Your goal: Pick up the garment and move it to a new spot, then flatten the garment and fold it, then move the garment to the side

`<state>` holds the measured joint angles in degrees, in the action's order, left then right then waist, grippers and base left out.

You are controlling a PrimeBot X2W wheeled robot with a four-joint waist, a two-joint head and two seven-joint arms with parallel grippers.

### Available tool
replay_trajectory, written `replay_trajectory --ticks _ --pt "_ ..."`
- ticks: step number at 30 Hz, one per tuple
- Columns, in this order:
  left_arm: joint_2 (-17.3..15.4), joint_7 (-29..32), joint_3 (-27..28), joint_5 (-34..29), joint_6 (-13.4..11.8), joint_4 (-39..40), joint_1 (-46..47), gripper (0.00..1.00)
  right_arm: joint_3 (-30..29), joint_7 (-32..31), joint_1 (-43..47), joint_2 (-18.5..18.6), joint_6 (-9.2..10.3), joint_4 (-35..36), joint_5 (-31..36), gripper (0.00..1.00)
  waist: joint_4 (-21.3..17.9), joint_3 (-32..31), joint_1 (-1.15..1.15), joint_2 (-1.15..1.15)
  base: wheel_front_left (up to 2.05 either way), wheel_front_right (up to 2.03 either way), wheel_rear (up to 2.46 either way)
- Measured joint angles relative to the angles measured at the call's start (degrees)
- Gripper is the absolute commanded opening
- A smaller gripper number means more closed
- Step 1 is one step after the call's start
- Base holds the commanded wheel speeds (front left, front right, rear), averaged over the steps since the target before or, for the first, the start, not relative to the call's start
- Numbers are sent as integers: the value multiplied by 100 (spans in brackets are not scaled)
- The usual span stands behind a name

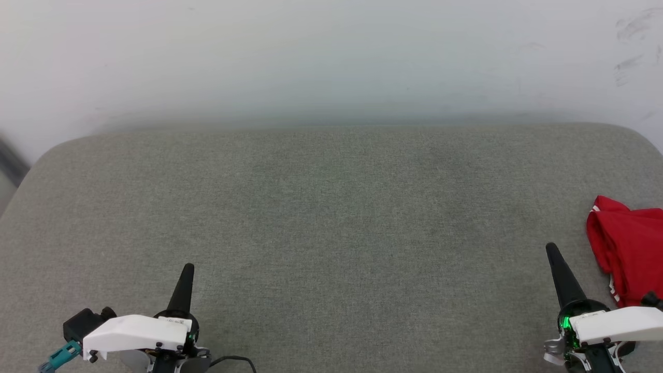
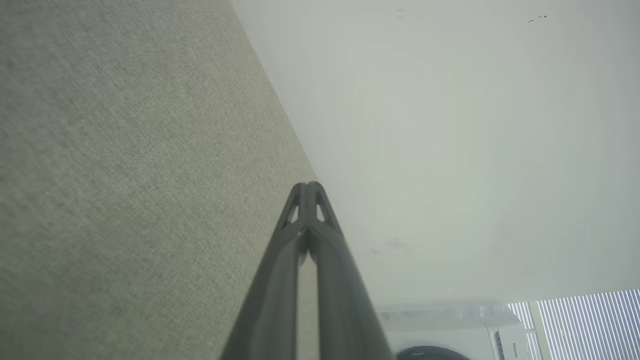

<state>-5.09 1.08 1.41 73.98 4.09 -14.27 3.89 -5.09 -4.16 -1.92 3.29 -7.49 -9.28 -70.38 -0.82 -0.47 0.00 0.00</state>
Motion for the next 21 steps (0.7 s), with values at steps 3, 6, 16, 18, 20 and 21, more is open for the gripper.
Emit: replay_trajectory --ticks 3,6,16,18,20,21 --pt "15 35 43 131 30 1 10 0 -4 -26 -28 0 0 -30 -168 0 5 4 0 0 0 0 0" --pt "30 78 76 258 46 3 27 0 -11 -40 -46 0 0 -63 -324 0 10 8 0 0 0 0 0" --pt "73 205 194 670 134 3 85 0 -32 -88 -146 0 0 -176 -825 0 27 21 0 0 0 0 0" --pt "83 230 221 753 146 3 90 0 -36 -91 -157 0 0 -192 -920 0 30 24 0 0 0 0 0" --pt "97 247 243 825 151 3 99 0 -41 -93 -160 0 0 -213 -1014 0 33 26 0 0 0 0 0" --pt "103 261 252 865 156 3 103 0 -43 -94 -166 0 0 -223 -1055 0 35 28 0 0 0 0 0"
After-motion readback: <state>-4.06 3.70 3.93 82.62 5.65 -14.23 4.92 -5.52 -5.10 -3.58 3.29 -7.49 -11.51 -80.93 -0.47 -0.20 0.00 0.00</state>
